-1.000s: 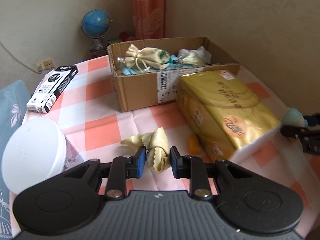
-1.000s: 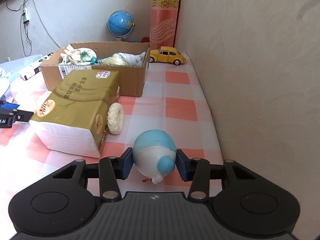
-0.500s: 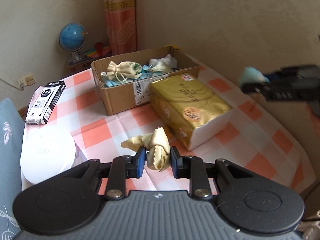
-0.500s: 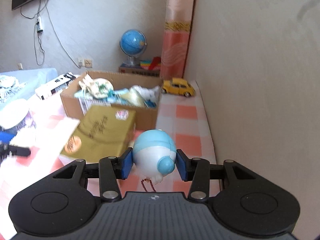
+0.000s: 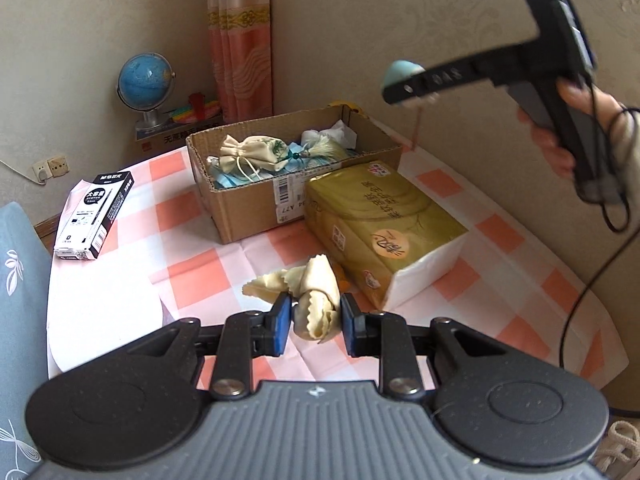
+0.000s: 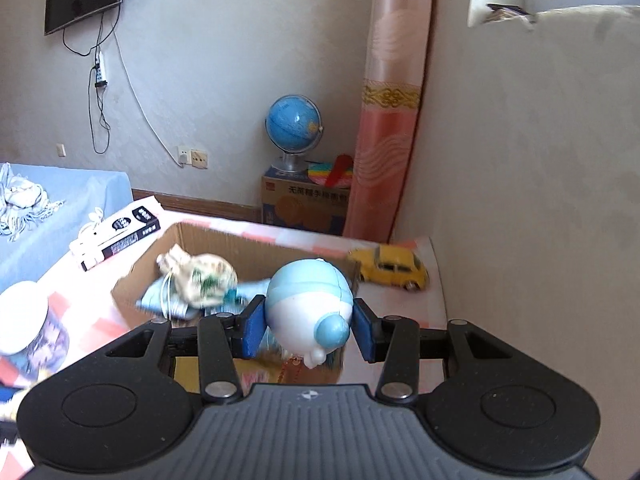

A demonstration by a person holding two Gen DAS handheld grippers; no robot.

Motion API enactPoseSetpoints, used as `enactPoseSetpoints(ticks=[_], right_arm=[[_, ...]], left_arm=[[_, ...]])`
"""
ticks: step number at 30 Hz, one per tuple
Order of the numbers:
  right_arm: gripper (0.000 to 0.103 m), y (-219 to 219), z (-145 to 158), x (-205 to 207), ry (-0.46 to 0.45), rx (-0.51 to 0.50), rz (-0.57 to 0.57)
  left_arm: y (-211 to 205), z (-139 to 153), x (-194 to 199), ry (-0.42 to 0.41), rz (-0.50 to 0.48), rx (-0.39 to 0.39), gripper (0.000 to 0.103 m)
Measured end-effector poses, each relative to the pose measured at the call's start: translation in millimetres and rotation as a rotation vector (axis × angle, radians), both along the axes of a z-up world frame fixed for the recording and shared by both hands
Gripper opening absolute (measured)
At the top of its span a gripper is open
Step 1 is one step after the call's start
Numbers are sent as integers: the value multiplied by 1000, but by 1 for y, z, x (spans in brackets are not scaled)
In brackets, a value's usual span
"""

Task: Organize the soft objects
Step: 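Carry the toy into the box with the right gripper while the left gripper lifts the yellow cloth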

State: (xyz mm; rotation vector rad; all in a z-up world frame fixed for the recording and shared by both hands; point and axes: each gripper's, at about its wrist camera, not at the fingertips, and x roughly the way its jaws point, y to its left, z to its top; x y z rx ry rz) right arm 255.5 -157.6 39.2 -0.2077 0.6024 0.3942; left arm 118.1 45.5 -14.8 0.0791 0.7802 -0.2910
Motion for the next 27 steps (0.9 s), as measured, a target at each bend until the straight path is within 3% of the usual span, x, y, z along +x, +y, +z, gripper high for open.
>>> enactPoseSetpoints(ticks=[5,9,14,27], right_arm=[[53,12,-7,29,10,4,14],[83,14,-18,32,24,-11,4],[103,1,-23,9,31,3,-35],[103,-31,-31,-70,86,33,-106]], left_arm=[[-1,-1,7,0,8,-3,25],[-3,-1,12,1,8,3,25],[-3,2,17,-5,11,4,25],[-18,28,41,-37,-13,25,25]])
